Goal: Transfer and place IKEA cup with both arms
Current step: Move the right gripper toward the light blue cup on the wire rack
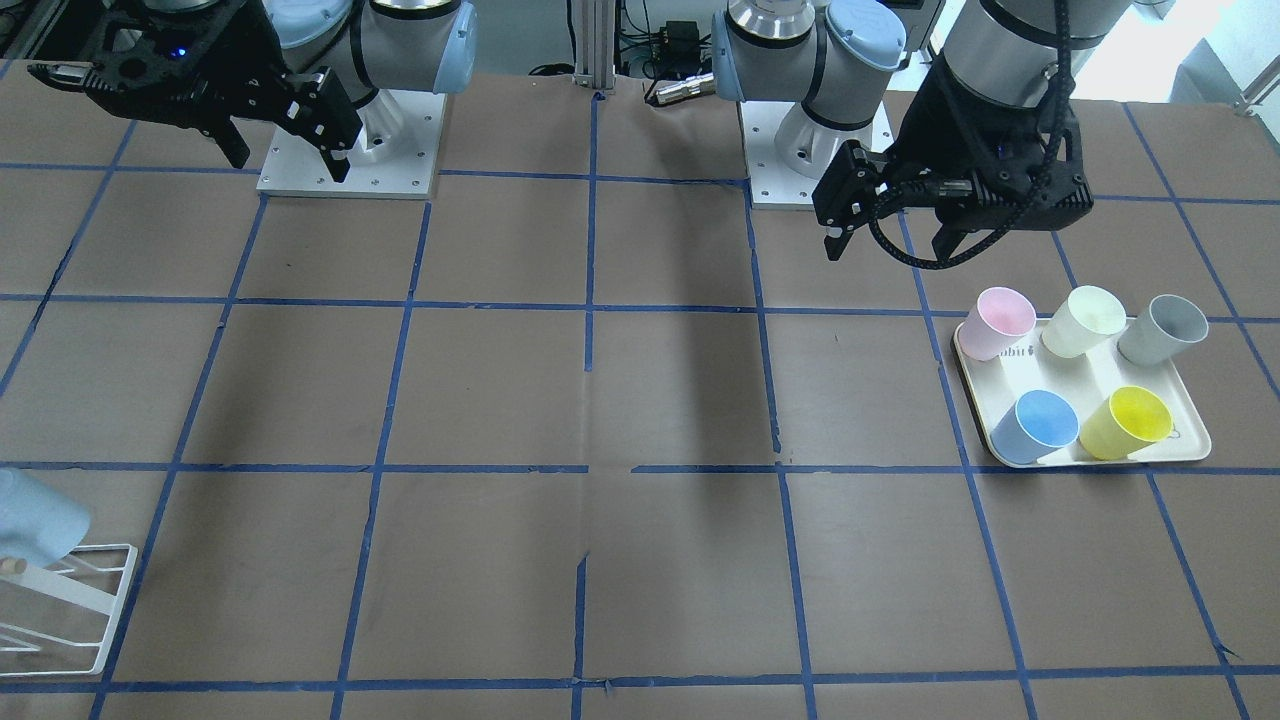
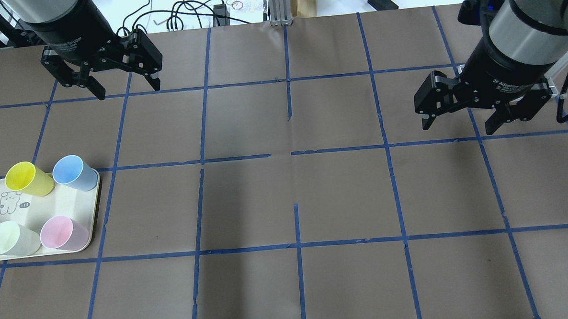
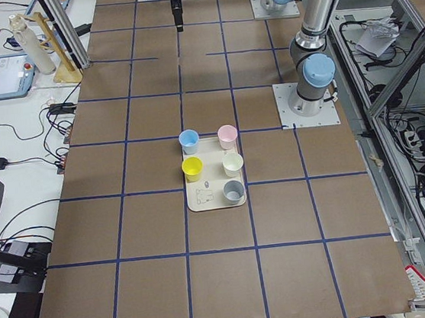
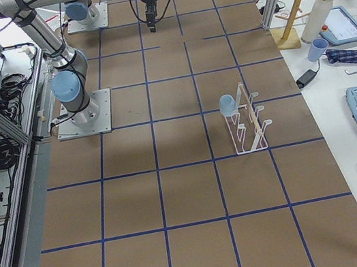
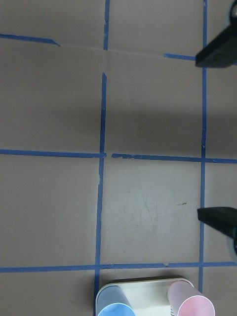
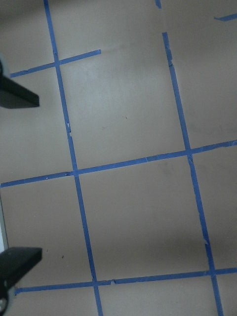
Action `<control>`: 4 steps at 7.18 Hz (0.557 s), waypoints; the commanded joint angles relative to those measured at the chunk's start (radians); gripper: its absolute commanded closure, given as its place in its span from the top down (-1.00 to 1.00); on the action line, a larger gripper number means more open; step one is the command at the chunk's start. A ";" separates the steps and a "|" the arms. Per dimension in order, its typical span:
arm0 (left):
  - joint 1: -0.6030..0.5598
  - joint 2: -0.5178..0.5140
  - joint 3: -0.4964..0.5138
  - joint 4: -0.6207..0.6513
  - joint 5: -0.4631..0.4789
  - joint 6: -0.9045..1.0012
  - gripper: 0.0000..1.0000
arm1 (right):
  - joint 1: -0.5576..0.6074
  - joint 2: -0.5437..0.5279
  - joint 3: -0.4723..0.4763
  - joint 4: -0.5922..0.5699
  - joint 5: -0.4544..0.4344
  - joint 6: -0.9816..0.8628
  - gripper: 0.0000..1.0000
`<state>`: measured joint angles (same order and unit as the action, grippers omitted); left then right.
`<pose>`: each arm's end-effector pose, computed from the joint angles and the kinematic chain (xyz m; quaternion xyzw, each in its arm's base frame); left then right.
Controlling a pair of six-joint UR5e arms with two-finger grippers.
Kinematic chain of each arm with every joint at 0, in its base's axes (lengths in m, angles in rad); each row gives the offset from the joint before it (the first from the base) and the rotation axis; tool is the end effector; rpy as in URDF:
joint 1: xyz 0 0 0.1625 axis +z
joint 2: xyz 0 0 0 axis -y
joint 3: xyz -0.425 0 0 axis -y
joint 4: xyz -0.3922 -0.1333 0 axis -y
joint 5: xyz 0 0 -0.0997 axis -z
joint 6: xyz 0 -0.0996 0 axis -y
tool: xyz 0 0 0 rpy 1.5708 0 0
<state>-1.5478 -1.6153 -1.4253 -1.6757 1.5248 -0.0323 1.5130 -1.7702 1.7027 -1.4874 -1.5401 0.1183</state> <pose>-0.1262 -0.5115 0.5267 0.0277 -0.9994 -0.0021 0.0230 0.1127 -0.4124 0.5044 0.0880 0.9960 0.0084 0.0151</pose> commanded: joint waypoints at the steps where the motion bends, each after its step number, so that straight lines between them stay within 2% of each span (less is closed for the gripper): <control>1: 0.000 -0.003 0.000 0.002 -0.003 0.000 1.00 | 0.000 0.000 0.000 0.001 0.000 -0.002 1.00; 4: 0.000 0.005 0.002 -0.005 0.006 0.000 1.00 | -0.055 0.015 -0.003 -0.013 -0.008 -0.019 1.00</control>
<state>-1.5478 -1.6153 -1.4250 -1.6754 1.5275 -0.0322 1.4916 -1.7634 1.7014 -1.4934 -1.5439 0.1057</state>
